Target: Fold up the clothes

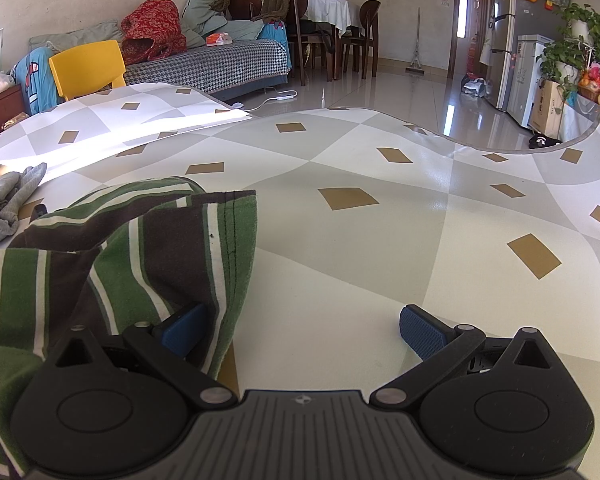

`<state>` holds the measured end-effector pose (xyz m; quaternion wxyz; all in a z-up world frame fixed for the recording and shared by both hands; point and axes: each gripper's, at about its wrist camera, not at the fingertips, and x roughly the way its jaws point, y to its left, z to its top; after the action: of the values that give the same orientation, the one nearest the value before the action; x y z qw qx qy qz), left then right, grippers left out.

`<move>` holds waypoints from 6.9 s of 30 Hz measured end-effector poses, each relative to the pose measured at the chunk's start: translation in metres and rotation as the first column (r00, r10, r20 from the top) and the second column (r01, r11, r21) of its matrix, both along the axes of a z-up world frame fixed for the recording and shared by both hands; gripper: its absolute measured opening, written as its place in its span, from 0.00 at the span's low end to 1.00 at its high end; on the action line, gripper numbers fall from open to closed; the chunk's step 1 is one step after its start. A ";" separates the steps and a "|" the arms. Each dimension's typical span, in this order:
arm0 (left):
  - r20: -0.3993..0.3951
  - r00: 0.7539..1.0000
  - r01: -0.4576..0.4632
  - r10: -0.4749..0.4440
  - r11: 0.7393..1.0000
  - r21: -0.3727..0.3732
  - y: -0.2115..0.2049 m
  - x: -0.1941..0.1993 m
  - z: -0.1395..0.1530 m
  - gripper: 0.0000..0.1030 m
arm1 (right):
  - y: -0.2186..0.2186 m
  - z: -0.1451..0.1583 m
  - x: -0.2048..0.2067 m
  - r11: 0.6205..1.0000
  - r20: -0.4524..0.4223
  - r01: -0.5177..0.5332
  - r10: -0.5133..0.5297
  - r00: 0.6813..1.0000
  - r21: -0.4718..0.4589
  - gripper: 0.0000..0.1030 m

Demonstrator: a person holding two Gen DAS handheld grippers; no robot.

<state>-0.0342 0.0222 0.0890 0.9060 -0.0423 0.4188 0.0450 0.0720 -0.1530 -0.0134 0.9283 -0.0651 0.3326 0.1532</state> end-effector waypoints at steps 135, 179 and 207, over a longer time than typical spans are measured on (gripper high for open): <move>-0.199 0.979 -0.012 0.042 0.988 0.152 0.009 0.125 -0.030 1.00 | 0.022 -0.002 0.023 0.989 -0.003 -0.148 0.148 0.989 0.008 1.00; -0.228 0.972 -0.015 0.049 0.989 0.147 0.003 0.132 -0.039 1.00 | 0.022 -0.002 0.023 0.989 -0.003 -0.148 0.148 0.989 0.008 1.00; -0.231 0.971 -0.017 0.061 0.982 0.190 -0.002 0.138 -0.046 1.00 | 0.022 -0.002 0.023 0.989 -0.003 -0.148 0.148 0.989 0.008 1.00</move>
<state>0.1033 0.0200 0.0434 0.8487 0.0400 0.5165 0.1067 0.0950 -0.1305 -0.0155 0.9139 -0.0856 0.3280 0.2231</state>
